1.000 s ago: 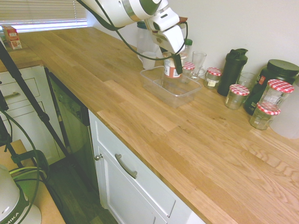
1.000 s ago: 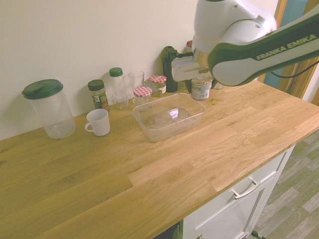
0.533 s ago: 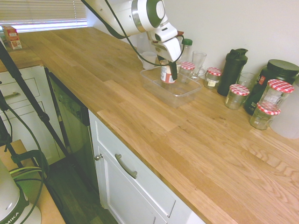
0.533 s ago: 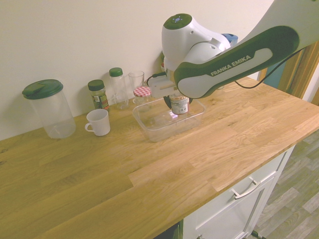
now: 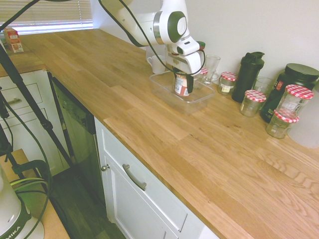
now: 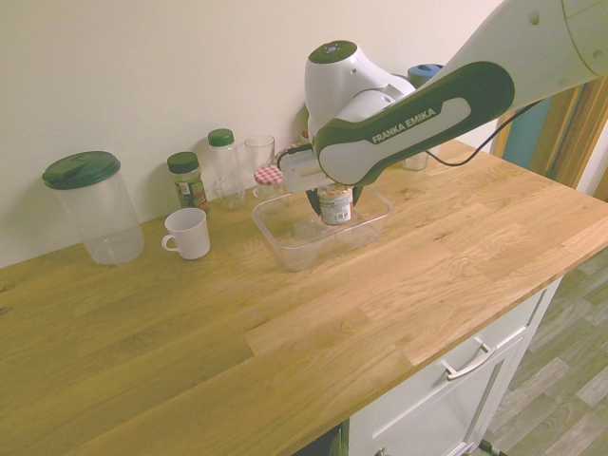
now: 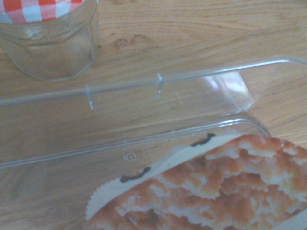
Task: Put the cereal into the container
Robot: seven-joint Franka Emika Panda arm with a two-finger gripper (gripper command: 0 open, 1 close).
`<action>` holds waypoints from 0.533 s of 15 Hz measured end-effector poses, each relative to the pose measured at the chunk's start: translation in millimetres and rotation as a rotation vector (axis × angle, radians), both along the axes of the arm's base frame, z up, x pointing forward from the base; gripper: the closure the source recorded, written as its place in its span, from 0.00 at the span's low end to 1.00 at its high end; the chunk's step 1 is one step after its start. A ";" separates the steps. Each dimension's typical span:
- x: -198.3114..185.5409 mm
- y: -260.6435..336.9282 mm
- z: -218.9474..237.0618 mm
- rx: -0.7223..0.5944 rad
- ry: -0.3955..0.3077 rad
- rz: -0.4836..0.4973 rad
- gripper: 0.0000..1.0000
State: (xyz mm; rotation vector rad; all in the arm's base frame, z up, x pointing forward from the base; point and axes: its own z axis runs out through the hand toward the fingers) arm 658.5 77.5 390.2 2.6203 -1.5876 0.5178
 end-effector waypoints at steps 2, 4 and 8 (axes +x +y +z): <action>1.4 -8.0 -3.3 0.003 0.015 0.008 1.00; 4.2 -13.7 -9.9 0.006 0.030 0.016 1.00; 11.8 -15.6 -31.3 0.011 0.077 0.031 0.00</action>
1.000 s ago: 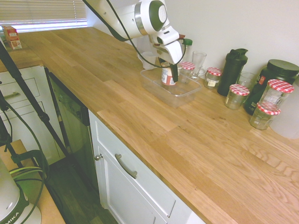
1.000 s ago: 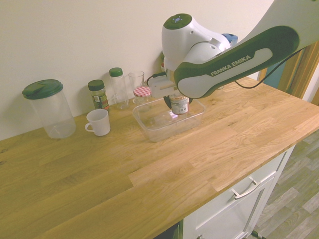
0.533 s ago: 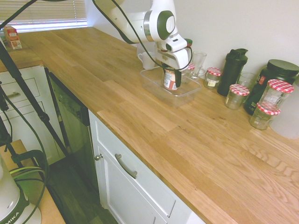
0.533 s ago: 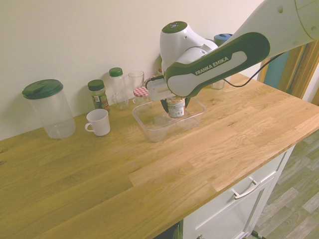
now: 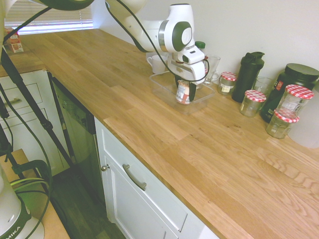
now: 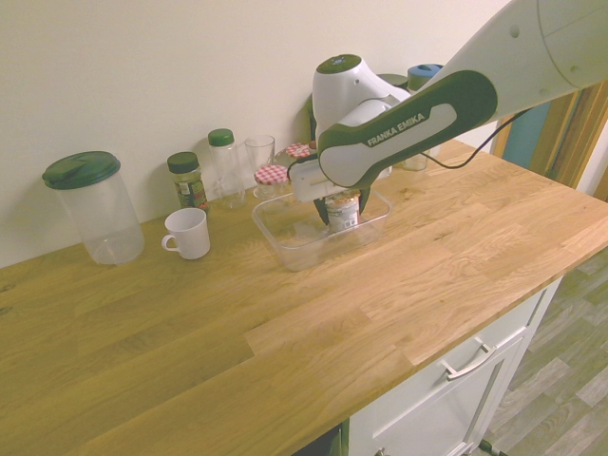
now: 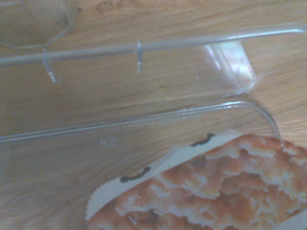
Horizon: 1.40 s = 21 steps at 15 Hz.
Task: Put the cereal into the container
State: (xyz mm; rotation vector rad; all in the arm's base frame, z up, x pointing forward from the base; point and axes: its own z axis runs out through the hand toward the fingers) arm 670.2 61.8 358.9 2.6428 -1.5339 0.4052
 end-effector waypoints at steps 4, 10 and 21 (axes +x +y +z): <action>1.1 2.1 1.0 -0.002 0.010 0.007 0.00; -4.3 11.7 1.3 0.047 0.048 0.030 0.00; -90.8 51.6 67.5 0.154 0.030 0.160 0.00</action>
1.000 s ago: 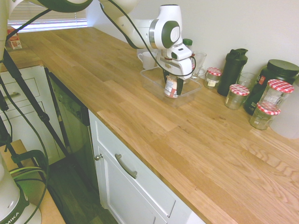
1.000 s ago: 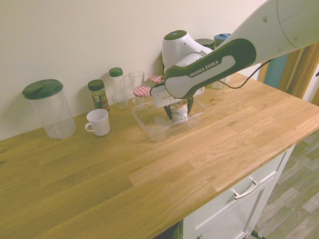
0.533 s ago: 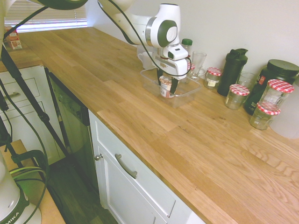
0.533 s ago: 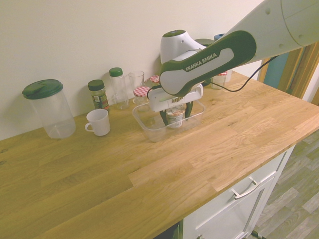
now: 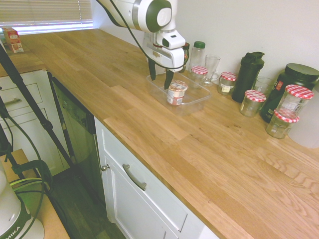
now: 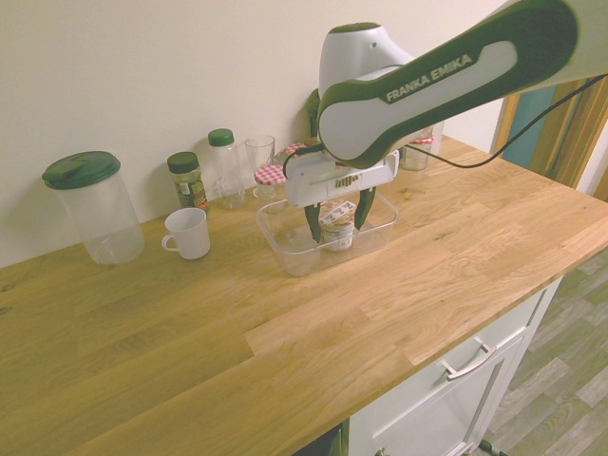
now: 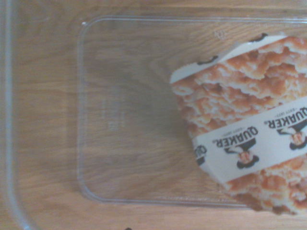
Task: Put the cereal into the container
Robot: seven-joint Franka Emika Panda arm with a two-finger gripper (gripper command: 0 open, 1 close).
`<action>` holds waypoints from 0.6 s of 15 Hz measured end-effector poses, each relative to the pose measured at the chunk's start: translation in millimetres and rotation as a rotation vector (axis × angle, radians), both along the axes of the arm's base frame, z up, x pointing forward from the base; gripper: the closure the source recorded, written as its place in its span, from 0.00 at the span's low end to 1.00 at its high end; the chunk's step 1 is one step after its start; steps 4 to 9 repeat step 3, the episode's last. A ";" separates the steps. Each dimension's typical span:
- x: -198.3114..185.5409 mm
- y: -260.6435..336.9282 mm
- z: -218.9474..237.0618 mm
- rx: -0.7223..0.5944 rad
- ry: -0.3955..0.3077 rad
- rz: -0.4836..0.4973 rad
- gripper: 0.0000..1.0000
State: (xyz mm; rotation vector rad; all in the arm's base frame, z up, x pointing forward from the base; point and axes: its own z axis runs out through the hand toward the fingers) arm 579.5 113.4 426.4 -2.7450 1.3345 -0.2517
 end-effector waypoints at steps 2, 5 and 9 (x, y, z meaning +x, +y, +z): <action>-25.0 1.2 19.9 0.015 -0.105 0.015 0.00; -39.1 -0.5 28.0 0.019 -0.139 0.018 0.00; -39.1 -0.5 28.0 0.019 -0.139 0.018 0.00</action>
